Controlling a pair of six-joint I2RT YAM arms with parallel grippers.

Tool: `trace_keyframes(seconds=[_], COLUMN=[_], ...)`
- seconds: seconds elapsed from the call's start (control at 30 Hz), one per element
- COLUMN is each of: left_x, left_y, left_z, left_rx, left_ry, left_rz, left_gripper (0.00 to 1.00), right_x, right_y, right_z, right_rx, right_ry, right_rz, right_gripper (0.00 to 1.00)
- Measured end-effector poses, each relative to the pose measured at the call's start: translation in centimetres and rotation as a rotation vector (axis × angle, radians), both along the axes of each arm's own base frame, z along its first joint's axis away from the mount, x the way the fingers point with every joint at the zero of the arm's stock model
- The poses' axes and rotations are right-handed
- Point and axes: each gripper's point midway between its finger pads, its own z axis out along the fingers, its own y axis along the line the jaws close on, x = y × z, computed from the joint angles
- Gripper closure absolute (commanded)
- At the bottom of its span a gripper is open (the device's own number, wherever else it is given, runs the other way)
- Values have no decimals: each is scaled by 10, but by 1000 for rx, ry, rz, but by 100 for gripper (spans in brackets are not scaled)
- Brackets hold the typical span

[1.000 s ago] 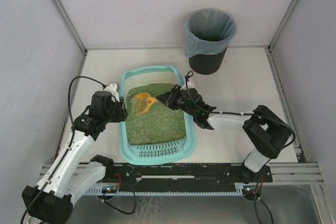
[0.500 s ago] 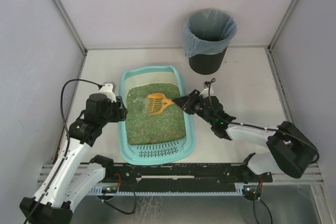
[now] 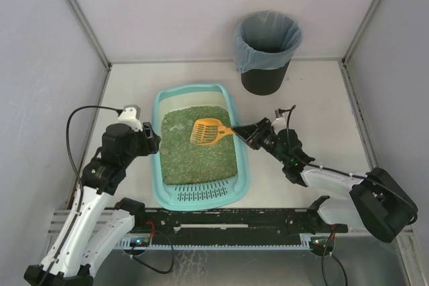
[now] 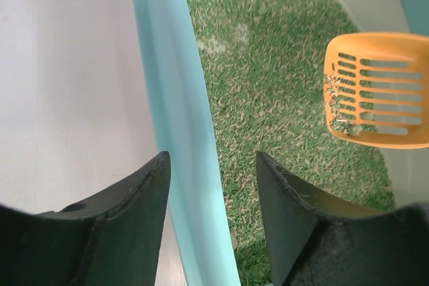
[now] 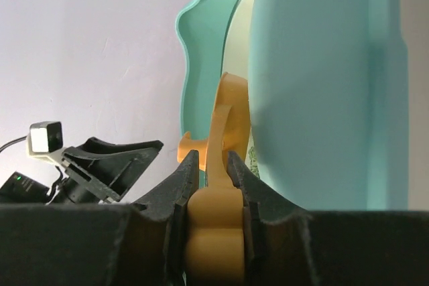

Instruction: Clean the litter box

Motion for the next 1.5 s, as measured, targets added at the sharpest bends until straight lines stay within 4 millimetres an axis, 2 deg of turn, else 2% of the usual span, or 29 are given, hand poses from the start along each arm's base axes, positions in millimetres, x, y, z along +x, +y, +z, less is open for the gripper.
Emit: trace_keyframes(seconds=[0.17, 0.27, 0.5, 0.6, 0.67, 0.83, 1.13, 1.27, 1.4, 1.5], left_x=[0, 1, -4, -9, -11, -16, -38, -61, -93, -113], left_y=[5, 6, 8, 9, 11, 20, 41, 49, 55, 56], left_z=[17, 20, 28, 42, 61, 121, 196, 241, 295, 327], left_rx=[-29, -33, -54, -71, -83, -141, -310, -435, -554, -619], left_ry=[-75, -90, -117, -132, -156, -267, -460, -602, -760, -852], left_rz=[30, 38, 47, 55, 65, 135, 271, 289, 268, 227], left_gripper=[38, 35, 11, 3, 0, 0, 0, 0, 0, 0], right_x=[-2, 3, 7, 4, 4, 8, 13, 15, 17, 17], right_y=[3, 9, 25, 34, 43, 65, 84, 95, 104, 110], right_z=[0, 5, 43, 47, 40, 15, -38, -49, -51, -54], right_rx=[-13, -98, -327, -389, -440, -539, -646, -630, -598, -575], right_ry=[7, 5, -108, -137, -135, -106, -38, -26, -23, -18], right_rz=[26, 22, -14, 7, 36, 98, 165, 191, 199, 208], right_gripper=[100, 100, 100, 100, 100, 100, 100, 100, 100, 100])
